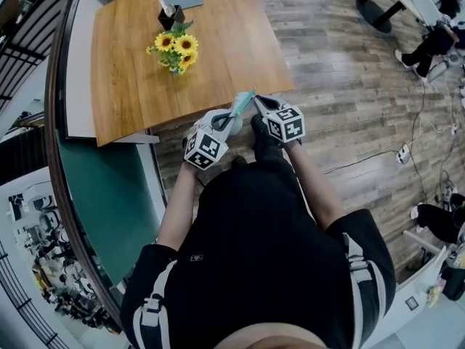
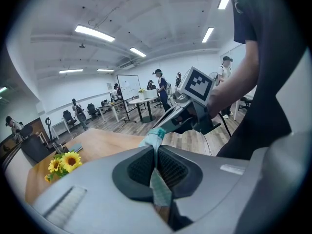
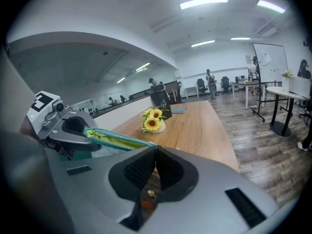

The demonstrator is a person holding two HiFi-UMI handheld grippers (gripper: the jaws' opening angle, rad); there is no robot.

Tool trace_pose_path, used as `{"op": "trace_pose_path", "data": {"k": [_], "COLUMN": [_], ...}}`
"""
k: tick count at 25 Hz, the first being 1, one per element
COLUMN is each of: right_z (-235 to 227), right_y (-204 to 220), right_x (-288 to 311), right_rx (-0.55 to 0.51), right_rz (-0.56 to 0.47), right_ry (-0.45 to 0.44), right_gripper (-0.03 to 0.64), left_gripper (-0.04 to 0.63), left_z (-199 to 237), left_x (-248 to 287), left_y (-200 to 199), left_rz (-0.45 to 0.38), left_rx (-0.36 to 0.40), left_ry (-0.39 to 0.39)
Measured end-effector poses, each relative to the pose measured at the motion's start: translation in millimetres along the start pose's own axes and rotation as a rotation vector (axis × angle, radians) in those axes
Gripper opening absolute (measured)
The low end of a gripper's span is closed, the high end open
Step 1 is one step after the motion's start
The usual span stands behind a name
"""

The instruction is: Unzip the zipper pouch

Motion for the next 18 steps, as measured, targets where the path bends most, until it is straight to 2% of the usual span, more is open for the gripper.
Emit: {"op": "trace_pose_path", "data": {"k": [18], "right_z": [-14.0], "right_y": [-1.8], "right_x": [-2.0], "right_rx": [0.027], "right_rz": [-0.009], "right_ry": [0.061], "right_gripper": [0.005], "left_gripper": [0.006], "left_z": [10.0], "left_x": [-10.7], "left_y": [-0.9], "left_rz": [-0.040], "left_rx": [-0.019], "left_ry": [0.007]}}
Point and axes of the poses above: the fingertips, and each gripper's own axes: x forward along the fingers, z to its left, y out of its underside, the point moved 10 cm from there along -x, backward along the fingers, and after that the axes turned 12 degrees about x, right-handed, at the moved point
